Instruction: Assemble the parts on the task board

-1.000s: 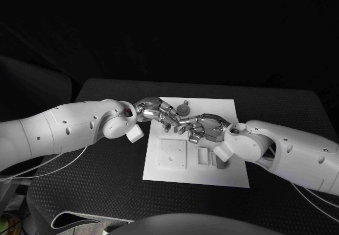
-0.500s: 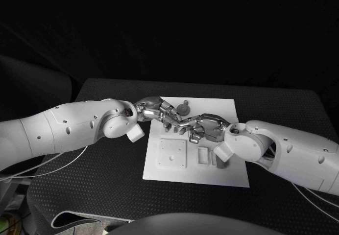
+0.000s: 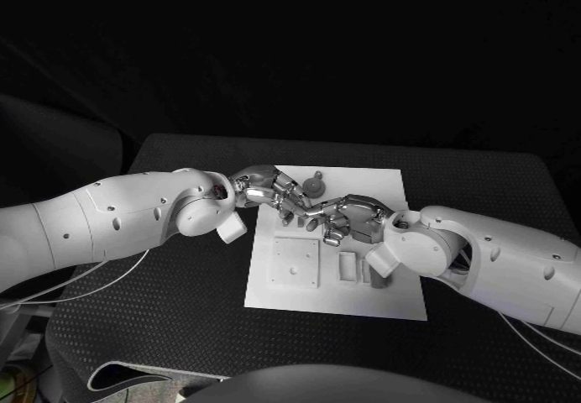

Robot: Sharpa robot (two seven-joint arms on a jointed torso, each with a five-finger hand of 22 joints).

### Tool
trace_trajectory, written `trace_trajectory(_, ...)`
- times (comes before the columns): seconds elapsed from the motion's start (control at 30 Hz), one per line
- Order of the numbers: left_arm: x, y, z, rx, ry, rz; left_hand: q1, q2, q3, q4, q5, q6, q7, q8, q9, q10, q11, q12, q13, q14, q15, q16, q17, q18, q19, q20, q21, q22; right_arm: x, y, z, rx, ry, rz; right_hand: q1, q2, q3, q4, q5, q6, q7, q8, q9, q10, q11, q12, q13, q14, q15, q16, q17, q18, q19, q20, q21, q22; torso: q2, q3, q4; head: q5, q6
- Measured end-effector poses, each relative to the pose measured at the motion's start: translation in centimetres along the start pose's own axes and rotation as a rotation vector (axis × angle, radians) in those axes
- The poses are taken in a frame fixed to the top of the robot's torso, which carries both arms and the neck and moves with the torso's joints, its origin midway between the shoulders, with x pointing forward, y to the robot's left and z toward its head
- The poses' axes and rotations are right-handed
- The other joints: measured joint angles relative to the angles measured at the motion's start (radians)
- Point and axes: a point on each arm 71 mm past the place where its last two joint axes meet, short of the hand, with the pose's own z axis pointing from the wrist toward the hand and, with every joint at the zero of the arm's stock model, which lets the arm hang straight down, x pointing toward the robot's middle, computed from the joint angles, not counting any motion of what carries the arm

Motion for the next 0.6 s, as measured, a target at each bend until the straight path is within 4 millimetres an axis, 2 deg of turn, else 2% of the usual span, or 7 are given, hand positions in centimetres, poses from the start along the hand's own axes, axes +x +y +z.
trace_trajectory(0.17, 0.04, -0.06, 0.02, 0.000, 0.004, 0.019, -0.003, -0.003, 0.003, 0.000, 0.000, 0.000, 0.000, 0.000, 0.001, 0.000, 0.000, 0.000, 0.000, 0.000, 0.000, 0.000, 0.001, 0.000, 0.000, 0.000, 0.004, 0.000, 0.03, -0.08, 0.00, 0.002, 0.003, 0.001, -0.012, -0.012, -0.004, 0.004, 0.000, 0.000, 0.000, 0.000, 0.000, 0.000, 0.000, 0.000, 0.000, 0.000, 0.000, 0.000, -0.001, 0.000, 0.001, 0.001, 0.000, 0.000, 0.000, 0.0000, 0.0000, 0.000, 0.000)
trace_trajectory(0.23, 0.07, -0.09, 0.02, 0.000, 0.006, 0.027, -0.003, -0.003, 0.005, 0.001, 0.000, 0.000, 0.000, 0.000, 0.002, 0.000, 0.000, 0.000, 0.001, 0.000, 0.000, 0.000, 0.001, 0.000, 0.000, 0.000, 0.004, 0.000, 0.04, -0.11, 0.01, 0.004, 0.004, 0.001, -0.017, -0.017, -0.004, 0.004, 0.000, -0.005, 0.005, 0.000, 0.000, 0.000, 0.000, 0.000, 0.000, 0.000, 0.000, 0.000, -0.001, 0.000, 0.001, 0.002, 0.000, 0.000, 0.000, 0.0000, 0.0000, 0.000, 0.000)
trace_trajectory(0.53, 0.16, -0.19, 0.05, 0.000, 0.013, 0.055, -0.004, -0.004, 0.007, -0.001, 0.000, 0.000, 0.000, 0.001, 0.003, 0.000, 0.000, 0.000, 0.002, 0.000, 0.000, 0.000, 0.002, 0.000, 0.000, 0.000, 0.004, 0.000, 0.08, -0.21, 0.11, 0.008, 0.006, 0.002, -0.017, -0.017, -0.007, 0.007, 0.000, -0.005, 0.005, 0.000, 0.004, 0.000, 0.000, 0.000, 0.000, 0.001, 0.002, 0.000, -0.001, 0.000, 0.002, 0.002, 0.000, 0.000, 0.000, 0.0000, -0.0005, 0.000, -0.002)
trace_trajectory(0.6, 0.17, -0.21, 0.06, 0.000, 0.014, 0.061, -0.004, -0.004, 0.007, -0.001, 0.000, -0.001, -0.001, 0.002, 0.003, 0.000, 0.000, 0.000, 0.002, 0.000, 0.000, 0.000, 0.002, 0.000, 0.000, 0.000, 0.004, 0.000, 0.08, -0.23, 0.12, 0.008, 0.006, 0.002, -0.010, -0.010, -0.002, 0.002, 0.000, -0.005, 0.005, 0.000, 0.005, 0.000, 0.000, 0.000, 0.000, 0.002, 0.002, 0.000, -0.001, 0.000, 0.002, 0.002, 0.000, 0.000, 0.000, 0.0000, -0.0004, -0.001, -0.002)
